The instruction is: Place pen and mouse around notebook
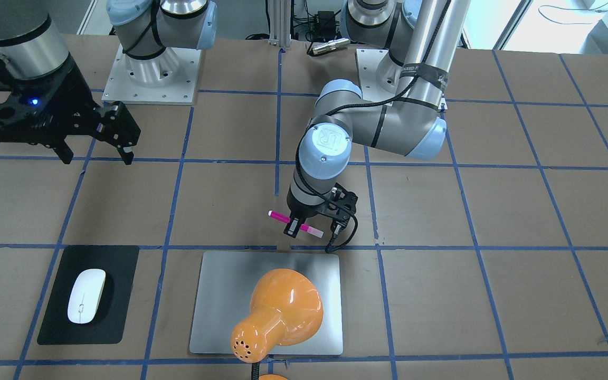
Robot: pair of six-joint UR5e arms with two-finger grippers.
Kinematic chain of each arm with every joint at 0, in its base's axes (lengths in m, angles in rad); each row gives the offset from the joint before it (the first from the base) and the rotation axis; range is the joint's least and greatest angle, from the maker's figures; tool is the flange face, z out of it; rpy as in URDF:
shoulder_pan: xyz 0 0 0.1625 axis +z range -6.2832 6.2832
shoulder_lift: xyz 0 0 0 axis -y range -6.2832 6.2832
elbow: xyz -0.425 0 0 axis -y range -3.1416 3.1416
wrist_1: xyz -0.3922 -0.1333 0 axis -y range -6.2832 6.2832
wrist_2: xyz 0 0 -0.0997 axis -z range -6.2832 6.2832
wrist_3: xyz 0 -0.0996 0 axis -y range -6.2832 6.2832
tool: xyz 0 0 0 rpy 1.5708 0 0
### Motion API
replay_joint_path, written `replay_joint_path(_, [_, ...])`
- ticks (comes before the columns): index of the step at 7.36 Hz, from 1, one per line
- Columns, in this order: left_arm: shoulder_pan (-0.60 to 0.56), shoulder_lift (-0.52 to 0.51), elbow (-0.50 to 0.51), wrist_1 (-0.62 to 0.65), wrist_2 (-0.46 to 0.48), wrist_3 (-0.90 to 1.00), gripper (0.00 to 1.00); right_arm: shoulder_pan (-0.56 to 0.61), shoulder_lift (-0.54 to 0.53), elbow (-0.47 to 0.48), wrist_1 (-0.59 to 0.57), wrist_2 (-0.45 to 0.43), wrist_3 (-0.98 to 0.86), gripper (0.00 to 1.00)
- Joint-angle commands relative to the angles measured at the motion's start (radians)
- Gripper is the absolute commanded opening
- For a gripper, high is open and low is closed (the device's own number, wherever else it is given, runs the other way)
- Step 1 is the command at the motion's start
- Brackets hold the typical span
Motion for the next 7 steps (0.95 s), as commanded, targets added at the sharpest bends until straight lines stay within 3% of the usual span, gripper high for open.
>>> replay_joint_path(1, [-0.066, -0.028, 0.002, 0.006, 0.002, -0.144, 0.0, 0.031, -0.013, -0.026, 0.094, -0.029, 0.041, 1.0])
replay_joint_path(2, [-0.066, -0.028, 0.003, 0.01, 0.004, -0.149, 0.0, 0.033, -0.002, -0.079, 0.171, -0.055, 0.055, 1.0])
replay_joint_path(3, [-0.066, -0.032, 0.003, 0.009, 0.005, -0.147, 0.17, 0.033, 0.021, -0.116, 0.226, -0.058, 0.075, 1.0])
replay_joint_path(5, [-0.068, -0.037, 0.009, 0.007, 0.002, -0.117, 1.0, 0.034, 0.035, -0.132, 0.23, -0.043, 0.075, 1.0])
replay_joint_path(7, [-0.057, -0.013, 0.02, 0.012, -0.01, -0.04, 1.0, 0.033, 0.062, -0.158, 0.228, -0.04, 0.075, 1.0])
